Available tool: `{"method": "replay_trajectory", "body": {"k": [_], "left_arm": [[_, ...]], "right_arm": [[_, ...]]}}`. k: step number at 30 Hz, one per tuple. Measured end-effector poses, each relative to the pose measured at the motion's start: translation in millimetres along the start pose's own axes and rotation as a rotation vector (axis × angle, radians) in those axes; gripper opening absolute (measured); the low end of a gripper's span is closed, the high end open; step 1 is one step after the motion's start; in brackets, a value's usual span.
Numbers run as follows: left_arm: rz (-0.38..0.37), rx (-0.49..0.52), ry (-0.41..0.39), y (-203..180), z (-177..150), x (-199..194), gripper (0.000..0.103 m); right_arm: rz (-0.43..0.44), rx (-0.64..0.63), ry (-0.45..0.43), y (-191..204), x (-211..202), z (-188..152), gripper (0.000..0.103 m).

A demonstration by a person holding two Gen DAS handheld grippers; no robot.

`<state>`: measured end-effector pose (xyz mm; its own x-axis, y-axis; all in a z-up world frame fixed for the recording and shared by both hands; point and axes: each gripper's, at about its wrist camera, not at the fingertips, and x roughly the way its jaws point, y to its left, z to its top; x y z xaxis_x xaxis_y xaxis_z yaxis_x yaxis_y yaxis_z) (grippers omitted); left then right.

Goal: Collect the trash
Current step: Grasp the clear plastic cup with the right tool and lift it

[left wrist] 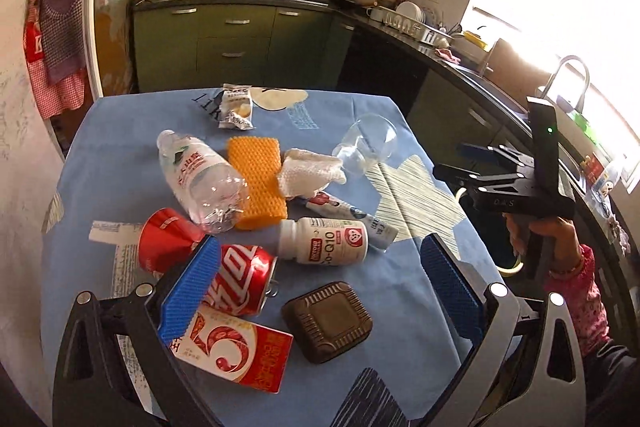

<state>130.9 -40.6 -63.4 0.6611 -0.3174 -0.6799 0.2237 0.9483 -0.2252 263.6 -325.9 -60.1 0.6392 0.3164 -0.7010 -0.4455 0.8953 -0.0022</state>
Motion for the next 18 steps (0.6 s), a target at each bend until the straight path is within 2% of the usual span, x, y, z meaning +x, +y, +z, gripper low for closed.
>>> {"method": "replay_trajectory", "body": {"k": [2,5,10,18], "left_arm": [[0.007,-0.004,0.001,3,-3,-2,0.098],[0.006,-0.010,0.007,7,-9,-2,0.098],[0.010,-0.016,0.013,9,-13,2,0.098],[0.007,-0.020,0.030,11,-14,8,0.098]], "right_arm": [[-0.022,-0.102,-0.018,9,19,14,0.096],[-0.012,-0.153,0.034,11,53,29,0.096],[0.020,-0.184,0.112,17,91,33,0.096],[0.018,-0.163,0.143,16,119,38,0.096]]}}
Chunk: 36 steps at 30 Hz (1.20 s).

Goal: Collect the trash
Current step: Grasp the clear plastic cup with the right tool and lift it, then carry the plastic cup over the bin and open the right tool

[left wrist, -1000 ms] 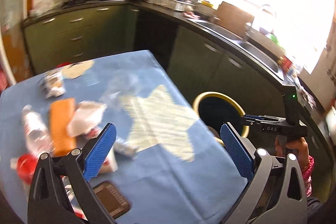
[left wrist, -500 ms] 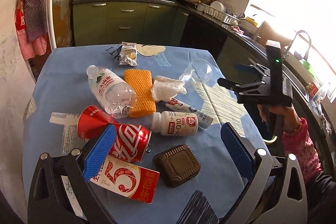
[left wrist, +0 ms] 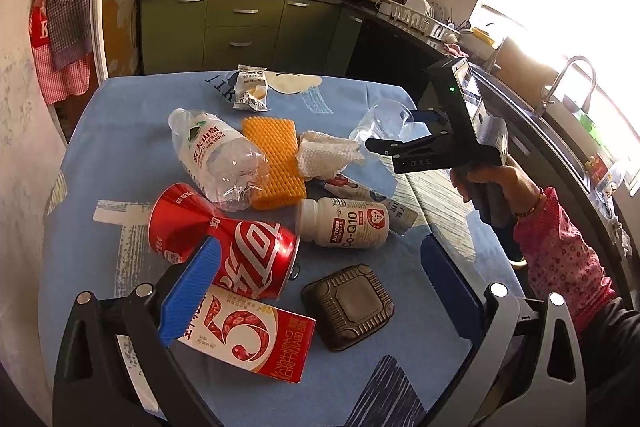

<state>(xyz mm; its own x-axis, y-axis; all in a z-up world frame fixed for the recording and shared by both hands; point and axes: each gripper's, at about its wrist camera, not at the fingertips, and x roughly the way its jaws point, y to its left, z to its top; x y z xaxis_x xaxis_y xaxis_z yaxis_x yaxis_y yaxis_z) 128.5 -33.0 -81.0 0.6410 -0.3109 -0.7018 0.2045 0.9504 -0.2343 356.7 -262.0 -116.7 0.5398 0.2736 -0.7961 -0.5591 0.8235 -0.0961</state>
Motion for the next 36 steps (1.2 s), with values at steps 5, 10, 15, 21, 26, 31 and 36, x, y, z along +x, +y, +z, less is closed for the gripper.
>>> {"method": "replay_trajectory", "body": {"k": [5,10,15,21,26,31,36], "left_arm": [[-0.004,0.000,0.006,-3,-1,2,0.098],[-0.012,0.013,0.003,-8,-1,1,0.098],[-0.025,0.020,0.001,-12,-2,0,0.098],[-0.044,0.044,0.002,-22,-4,-1,0.098],[-0.064,0.068,0.003,-34,-5,-2,0.098],[-0.075,0.095,0.018,-45,-6,2,0.098],[-0.079,0.110,0.036,-53,-6,6,0.098]], "right_arm": [[0.044,0.073,0.024,-11,8,0,0.088],[0.061,0.123,0.003,-16,-10,-9,0.081],[0.064,0.148,-0.050,-13,-53,-28,0.081],[0.010,0.222,-0.093,-17,-113,-73,0.081],[-0.097,0.352,-0.081,-38,-153,-132,0.081],[-0.210,0.516,-0.011,-72,-169,-193,0.081],[-0.283,0.615,0.043,-97,-168,-228,0.081]]}}
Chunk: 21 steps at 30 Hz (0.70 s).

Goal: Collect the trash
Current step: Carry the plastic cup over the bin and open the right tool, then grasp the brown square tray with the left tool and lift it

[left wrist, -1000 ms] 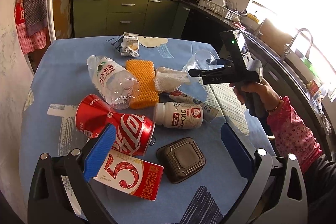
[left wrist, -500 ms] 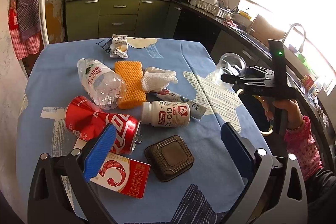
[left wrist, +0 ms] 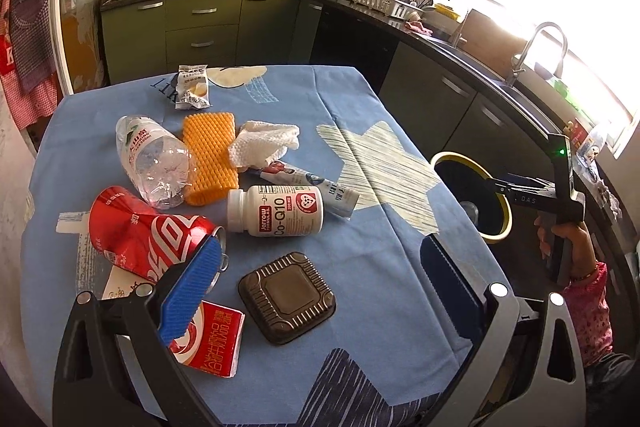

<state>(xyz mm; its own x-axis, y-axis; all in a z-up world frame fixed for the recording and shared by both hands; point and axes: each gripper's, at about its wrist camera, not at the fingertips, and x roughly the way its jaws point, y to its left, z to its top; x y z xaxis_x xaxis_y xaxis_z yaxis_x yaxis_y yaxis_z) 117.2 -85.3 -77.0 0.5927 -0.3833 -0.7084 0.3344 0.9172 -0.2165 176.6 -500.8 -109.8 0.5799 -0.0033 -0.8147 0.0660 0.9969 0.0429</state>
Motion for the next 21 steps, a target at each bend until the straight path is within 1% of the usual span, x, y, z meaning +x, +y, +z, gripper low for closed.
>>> {"method": "replay_trajectory", "body": {"k": [3,6,9,12,15,17,21], "left_arm": [[-0.003,0.007,0.005,-3,0,1,0.098],[-0.005,0.012,0.013,-3,0,1,0.098],[0.000,0.019,0.025,-1,-2,4,0.098],[-0.014,0.045,0.042,-1,-7,8,0.098],[-0.023,0.103,0.068,-1,-13,13,0.098],[-0.027,0.167,0.089,-2,-16,19,0.098],[-0.061,0.304,0.148,-6,-17,33,0.098]], "right_arm": [[-0.033,0.050,0.008,-15,9,-1,0.082],[-0.007,0.100,-0.003,-20,10,-1,0.082],[0.003,0.105,-0.017,-15,5,-3,0.083],[0.022,0.103,-0.021,-8,-2,-8,0.085],[0.033,0.097,-0.021,-1,-7,-13,0.085],[0.042,0.094,-0.023,2,-11,-15,0.085],[0.048,0.083,-0.024,9,-17,-17,0.085]]}}
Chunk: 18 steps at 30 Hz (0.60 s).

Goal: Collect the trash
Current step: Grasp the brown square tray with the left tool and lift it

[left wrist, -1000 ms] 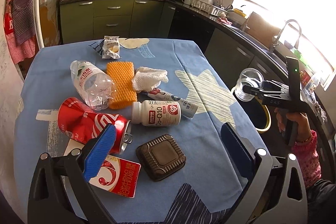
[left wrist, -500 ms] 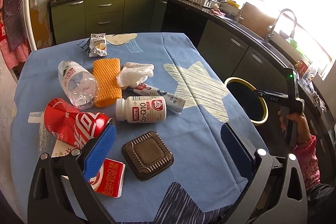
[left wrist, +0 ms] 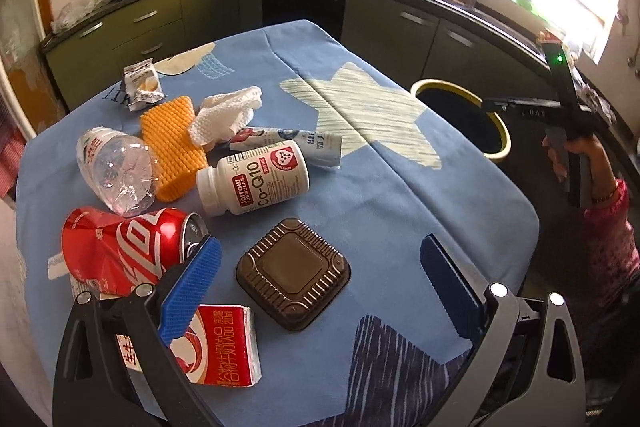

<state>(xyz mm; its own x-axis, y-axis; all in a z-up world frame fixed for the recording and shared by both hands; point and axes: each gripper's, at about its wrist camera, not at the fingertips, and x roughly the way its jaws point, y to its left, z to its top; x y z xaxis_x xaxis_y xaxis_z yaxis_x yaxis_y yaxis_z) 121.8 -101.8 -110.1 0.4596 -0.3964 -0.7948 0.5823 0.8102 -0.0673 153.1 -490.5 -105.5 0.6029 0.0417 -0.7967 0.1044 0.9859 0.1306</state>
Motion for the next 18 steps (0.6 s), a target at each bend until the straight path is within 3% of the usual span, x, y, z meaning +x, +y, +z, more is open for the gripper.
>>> {"method": "replay_trajectory", "body": {"k": [7,11,18], "left_arm": [[-0.060,0.262,0.095,-8,6,28,0.098],[-0.129,0.320,0.151,-1,11,41,0.098],[-0.162,0.370,0.200,3,10,57,0.097]], "right_arm": [[0.016,-0.017,0.012,10,0,-1,0.085],[0.027,-0.029,0.023,15,2,-3,0.085],[0.044,-0.039,0.040,20,7,-5,0.085]]}}
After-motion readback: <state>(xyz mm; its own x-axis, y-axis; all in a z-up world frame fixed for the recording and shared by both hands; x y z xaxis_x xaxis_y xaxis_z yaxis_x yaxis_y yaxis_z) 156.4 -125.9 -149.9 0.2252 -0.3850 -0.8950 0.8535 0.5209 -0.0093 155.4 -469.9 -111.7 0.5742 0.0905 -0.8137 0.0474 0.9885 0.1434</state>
